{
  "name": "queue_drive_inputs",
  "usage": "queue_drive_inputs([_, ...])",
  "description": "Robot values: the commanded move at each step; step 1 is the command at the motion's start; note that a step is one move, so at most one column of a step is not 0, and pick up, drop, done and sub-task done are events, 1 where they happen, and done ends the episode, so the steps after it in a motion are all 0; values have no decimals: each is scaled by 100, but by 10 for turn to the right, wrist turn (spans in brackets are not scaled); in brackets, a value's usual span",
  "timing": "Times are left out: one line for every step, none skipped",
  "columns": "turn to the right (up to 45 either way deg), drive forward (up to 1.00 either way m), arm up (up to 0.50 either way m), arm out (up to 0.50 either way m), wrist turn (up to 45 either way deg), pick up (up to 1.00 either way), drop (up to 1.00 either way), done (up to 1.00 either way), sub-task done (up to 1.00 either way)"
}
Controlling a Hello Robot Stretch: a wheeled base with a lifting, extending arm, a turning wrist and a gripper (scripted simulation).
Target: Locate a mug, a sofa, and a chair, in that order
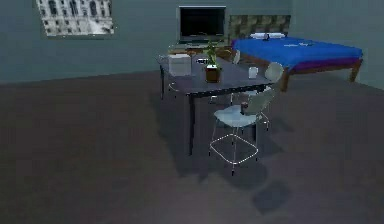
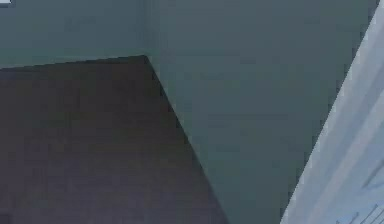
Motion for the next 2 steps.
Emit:
queue_drive_inputs([360, 0, 0, 0, 0, 0, 0, 0, 0])
queue_drive_inputs([0, 65, 0, 0, 0, 0, 0, 0, 0])
